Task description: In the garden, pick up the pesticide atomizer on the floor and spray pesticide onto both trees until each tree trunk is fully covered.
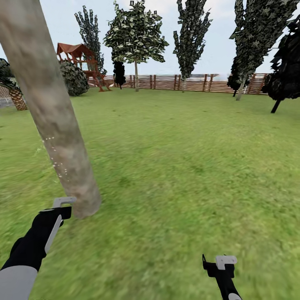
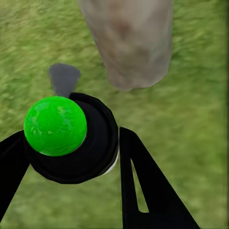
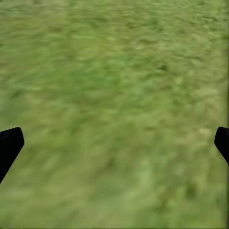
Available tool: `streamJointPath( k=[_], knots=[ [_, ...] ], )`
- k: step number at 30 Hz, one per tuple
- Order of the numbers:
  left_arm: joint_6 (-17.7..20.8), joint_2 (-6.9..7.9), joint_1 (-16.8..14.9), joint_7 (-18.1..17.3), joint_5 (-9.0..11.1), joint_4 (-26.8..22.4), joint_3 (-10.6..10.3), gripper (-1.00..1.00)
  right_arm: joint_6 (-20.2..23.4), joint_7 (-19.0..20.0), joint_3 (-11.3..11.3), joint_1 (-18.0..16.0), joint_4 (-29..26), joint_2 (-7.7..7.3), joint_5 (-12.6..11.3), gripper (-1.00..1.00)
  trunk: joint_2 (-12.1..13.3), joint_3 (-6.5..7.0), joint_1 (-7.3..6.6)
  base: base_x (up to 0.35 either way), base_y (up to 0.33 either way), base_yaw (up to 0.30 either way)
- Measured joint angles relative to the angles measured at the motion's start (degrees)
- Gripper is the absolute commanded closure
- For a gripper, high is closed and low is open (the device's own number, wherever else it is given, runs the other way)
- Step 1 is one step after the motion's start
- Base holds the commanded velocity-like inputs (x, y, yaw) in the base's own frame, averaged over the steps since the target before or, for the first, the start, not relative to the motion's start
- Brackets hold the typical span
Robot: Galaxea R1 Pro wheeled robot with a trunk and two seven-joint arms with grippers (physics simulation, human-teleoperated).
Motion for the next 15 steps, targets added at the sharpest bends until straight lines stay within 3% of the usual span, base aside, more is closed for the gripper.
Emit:
streamJointPath(
  k=[15],
  knots=[
    [-0.2,0.00,0.0,0.1,0.0,1.9,-0.1,1.00,0.0,0.0,0.0,0.0,0.0,0.00,0.0,-1.00,0.0,0.00,0.00,0.016,-0.272,0.269]
  ],
)
